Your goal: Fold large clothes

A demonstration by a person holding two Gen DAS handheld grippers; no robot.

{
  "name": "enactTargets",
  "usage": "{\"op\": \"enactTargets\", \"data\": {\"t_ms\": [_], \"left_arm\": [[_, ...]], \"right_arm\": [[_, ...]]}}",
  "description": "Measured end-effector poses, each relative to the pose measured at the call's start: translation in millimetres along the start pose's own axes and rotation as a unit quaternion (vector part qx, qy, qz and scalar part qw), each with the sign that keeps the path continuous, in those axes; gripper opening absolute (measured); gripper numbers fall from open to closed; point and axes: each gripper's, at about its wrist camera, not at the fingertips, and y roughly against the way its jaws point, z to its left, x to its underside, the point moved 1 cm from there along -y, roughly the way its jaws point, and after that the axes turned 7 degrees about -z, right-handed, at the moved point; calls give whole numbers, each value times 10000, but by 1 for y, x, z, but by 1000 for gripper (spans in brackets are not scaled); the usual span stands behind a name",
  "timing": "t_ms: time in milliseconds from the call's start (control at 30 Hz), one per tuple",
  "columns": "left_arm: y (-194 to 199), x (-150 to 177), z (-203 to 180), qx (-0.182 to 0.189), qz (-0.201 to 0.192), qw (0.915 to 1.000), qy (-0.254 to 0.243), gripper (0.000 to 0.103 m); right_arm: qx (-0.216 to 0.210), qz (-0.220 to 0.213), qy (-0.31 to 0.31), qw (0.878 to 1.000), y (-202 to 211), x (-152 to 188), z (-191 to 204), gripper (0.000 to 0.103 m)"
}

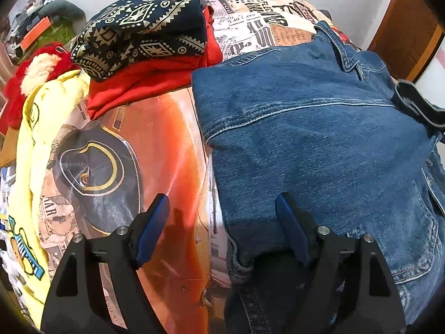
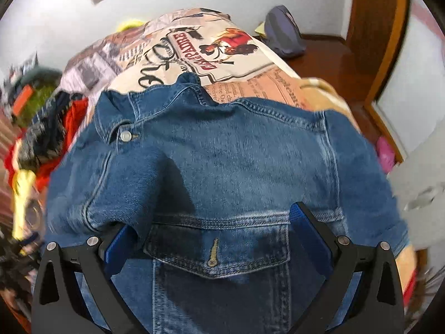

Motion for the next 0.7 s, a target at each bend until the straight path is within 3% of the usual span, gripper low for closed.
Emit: {"op": "enactTargets", "data": {"t_ms": [267,333,500,633,700], "left_arm": [[0,1,1,1,-16,10000,-11,80],[-1,1,2,2,-3,10000,3,80],[2,0,1,-139,20,9999,-60,80],[17,-8,-1,-205,-142,9996,-96,79],[27,-12,-1,-226,-283,9993,-83,79]], "right_arm": [[-686,439,-1108,9905,-16,14,-38,101],[-647,451,-1112,9907,-13,18,-43,101],[71,163,-825,9964,9,18,-58,100],[-268,92,-1002,9946,19,15,-72,98],[-396,118,-988,9942,17,13,-71,92]]}}
